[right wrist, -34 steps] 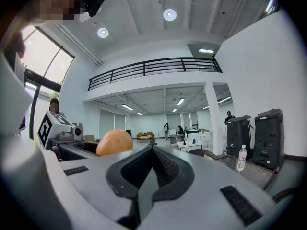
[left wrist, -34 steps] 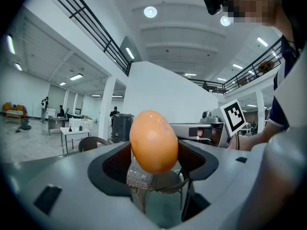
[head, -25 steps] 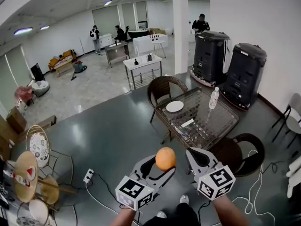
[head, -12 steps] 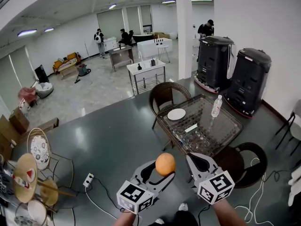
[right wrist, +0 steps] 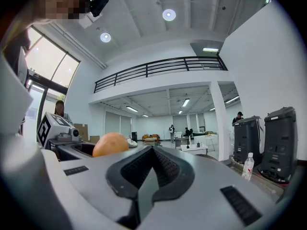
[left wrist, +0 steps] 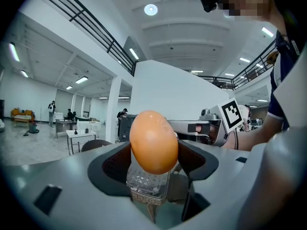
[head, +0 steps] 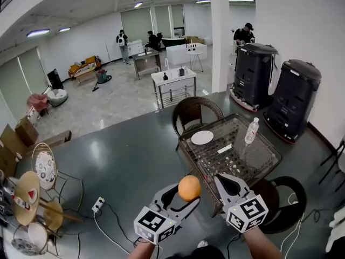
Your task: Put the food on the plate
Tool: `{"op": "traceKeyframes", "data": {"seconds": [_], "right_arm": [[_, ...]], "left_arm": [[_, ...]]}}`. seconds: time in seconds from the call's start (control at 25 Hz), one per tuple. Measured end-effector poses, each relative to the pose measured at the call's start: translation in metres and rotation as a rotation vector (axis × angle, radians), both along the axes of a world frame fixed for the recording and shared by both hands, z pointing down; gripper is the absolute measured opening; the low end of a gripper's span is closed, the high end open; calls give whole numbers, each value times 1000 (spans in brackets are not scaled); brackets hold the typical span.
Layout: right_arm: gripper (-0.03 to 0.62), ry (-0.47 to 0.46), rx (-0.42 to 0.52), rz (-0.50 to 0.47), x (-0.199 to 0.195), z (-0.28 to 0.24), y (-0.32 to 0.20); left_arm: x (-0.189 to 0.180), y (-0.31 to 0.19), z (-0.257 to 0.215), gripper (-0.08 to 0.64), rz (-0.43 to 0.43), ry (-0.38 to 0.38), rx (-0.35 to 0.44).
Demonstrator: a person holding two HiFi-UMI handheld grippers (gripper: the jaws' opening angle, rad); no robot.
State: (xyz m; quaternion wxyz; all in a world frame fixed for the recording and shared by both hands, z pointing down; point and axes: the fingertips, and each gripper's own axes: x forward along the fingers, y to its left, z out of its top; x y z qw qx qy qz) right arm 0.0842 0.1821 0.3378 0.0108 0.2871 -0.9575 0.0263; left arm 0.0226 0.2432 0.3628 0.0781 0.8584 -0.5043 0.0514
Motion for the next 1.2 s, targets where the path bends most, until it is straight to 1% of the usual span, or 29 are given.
{"op": "traceKeyframes", "data": {"seconds": [0.24,0.52,0.68,0.92,1.2], "right_arm": [[3,16,2,-5,17,7,-42],[3,22,-21,17,30,22,-86],[3,10,-58,29,32,30,-106],[3,5,-71,65,26,34,-146],[3,11,-96,126,3,43,-206]], "left_arm": [[15,-33,3,302,-30,-14,-10],[27,-71,11,302,-21,-14,-34],[27,-94,17,302,-10,-6,-44],[15,-140,25,302,24,7,-45],[-15,-210,35,302,81,23,-52]]}}
